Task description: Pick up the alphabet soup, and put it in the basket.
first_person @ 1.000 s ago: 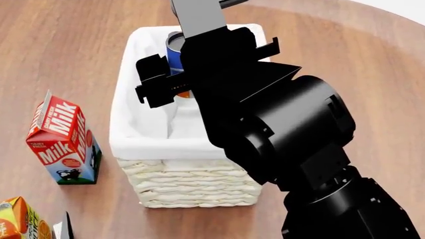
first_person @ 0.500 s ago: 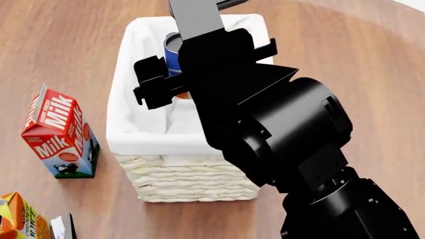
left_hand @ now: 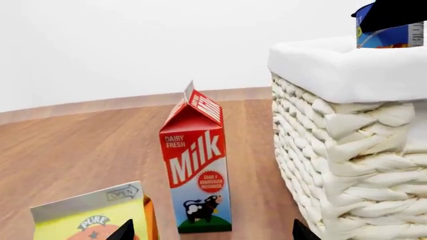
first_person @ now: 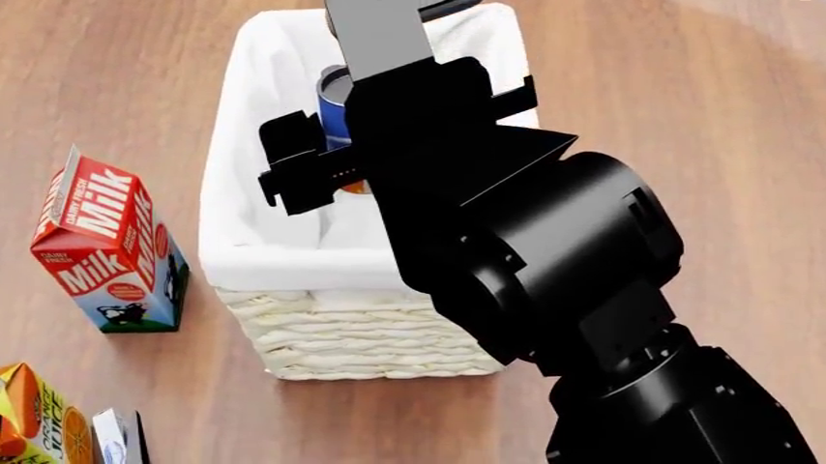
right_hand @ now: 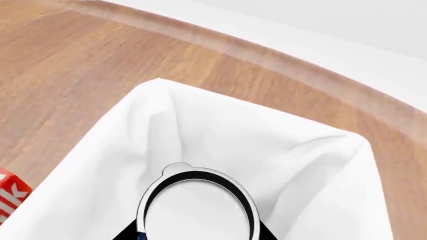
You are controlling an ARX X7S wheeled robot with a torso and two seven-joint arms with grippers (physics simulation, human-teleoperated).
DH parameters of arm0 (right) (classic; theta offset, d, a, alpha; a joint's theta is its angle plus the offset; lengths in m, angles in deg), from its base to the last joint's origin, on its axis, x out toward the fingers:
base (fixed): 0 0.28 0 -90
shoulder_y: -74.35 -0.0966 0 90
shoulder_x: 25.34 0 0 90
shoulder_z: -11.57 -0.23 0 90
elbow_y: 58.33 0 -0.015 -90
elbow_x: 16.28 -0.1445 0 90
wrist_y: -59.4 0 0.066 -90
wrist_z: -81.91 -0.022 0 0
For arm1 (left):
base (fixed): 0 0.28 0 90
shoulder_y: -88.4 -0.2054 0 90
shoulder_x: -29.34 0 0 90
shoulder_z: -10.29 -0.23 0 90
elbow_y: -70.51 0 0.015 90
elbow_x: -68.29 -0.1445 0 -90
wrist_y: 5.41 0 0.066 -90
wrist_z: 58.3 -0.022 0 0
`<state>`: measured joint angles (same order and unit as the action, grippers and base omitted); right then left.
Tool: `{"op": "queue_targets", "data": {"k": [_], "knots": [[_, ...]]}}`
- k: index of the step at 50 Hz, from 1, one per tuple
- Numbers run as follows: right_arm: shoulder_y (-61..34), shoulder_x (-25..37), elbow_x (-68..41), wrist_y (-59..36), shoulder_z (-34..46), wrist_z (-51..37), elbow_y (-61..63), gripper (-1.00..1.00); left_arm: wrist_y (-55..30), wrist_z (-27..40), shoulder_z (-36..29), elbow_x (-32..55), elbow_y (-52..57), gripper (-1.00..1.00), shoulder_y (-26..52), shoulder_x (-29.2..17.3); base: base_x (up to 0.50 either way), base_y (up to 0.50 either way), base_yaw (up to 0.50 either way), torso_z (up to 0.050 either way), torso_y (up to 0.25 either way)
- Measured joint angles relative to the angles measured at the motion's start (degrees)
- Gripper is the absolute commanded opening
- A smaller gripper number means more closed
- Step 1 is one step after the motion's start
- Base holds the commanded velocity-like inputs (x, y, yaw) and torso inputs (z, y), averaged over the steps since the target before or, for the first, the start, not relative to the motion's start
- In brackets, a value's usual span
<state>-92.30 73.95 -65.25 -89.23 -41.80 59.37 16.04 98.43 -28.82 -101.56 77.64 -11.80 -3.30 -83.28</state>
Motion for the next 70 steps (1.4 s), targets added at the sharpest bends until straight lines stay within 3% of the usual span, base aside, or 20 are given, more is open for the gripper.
{"op": "queue_targets", "data": {"k": [4, 5, 29, 48, 53, 59, 70], "knots": [[-0.03, 0.02, -0.07, 0.11, 0.08, -0.04, -0.02, -1.0, 0.16, 0.0, 0.02, 0.14, -0.02, 1.0, -0.04, -0.04, 0.0, 0.0, 0.0, 0.0, 0.0], [-0.04, 0.03, -0.09, 0.19, 0.08, -0.1, -0.02, 1.0, 0.19, 0.0, 0.02, 0.18, -0.04, 1.0, -0.04, -0.05, 0.0, 0.0, 0.0, 0.0, 0.0], [-0.24, 2.14, 1.36, 1.95, 0.0, 0.06, 2.64, 1.0, 1.02, -0.12, -0.04, 0.82, -0.31, 1.0, -0.1, -0.21, 0.0, 0.0, 0.0, 0.0, 0.0], [10.07, 14.91, -1.02, 7.26, -5.33, -2.35, 25.51, 1.0, 2.27, 0.09, 0.35, 1.49, -0.48, 1.0, -0.43, -0.36, 0.0, 0.0, 0.0, 0.0, 0.0], [18.48, 19.46, 1.78, 14.06, -7.22, -3.49, 33.99, 1.0, 2.93, 0.31, 0.57, 1.51, -0.23, 1.0, -0.74, -0.47, 0.0, 0.0, 0.0, 0.0, 0.0], [33.35, 24.21, 9.96, 28.73, -9.38, -4.75, 41.21, 1.0, 4.15, 0.49, 0.9, 1.56, 0.07, 1.0, -1.18, -0.63, 0.0, 0.0, 0.0, 0.0, 0.0], [58.6, 25.89, 21.97, 60.76, -14.37, -6.16, 38.01, 1.0, 7.27, 1.14, 1.53, 0.7, 0.64, 1.0, -2.15, -0.76, 0.0, 0.0, 0.0, 0.0, 0.0]]}}
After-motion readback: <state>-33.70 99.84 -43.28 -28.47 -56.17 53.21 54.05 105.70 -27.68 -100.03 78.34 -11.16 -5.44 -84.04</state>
